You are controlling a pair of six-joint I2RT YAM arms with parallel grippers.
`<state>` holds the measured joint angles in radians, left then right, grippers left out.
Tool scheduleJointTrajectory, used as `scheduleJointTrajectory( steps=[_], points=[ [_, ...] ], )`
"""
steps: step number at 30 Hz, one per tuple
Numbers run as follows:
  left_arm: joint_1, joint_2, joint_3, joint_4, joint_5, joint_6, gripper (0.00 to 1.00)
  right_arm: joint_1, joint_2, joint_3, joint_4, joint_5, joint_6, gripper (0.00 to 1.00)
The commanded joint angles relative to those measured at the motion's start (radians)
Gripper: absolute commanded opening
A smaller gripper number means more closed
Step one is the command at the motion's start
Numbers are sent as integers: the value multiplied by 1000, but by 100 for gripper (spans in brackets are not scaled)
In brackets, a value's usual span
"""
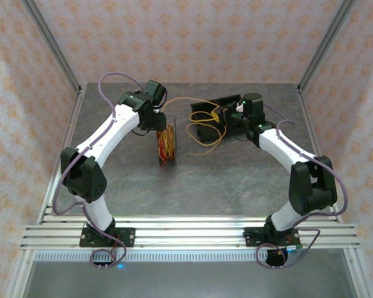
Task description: Wrap the cables
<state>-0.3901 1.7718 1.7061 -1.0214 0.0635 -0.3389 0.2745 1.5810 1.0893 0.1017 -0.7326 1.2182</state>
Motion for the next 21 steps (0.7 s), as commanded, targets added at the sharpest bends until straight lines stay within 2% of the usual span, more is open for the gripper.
scheduleJointTrajectory(
  steps=[1,12,16,21],
  points=[
    [4,25,-1,14,-12,0,41,8,6,2,-6,-7,-21,0],
    [5,44,9,12,-10,1,38,7,15,4,-4,-10,-22,0],
    [5,48,12,9,-7,1,41,7,16,-3,50,-23,10,0],
    [4,42,13,11,-9,5,39,9,25,-2,95,-49,40,0]
  ],
)
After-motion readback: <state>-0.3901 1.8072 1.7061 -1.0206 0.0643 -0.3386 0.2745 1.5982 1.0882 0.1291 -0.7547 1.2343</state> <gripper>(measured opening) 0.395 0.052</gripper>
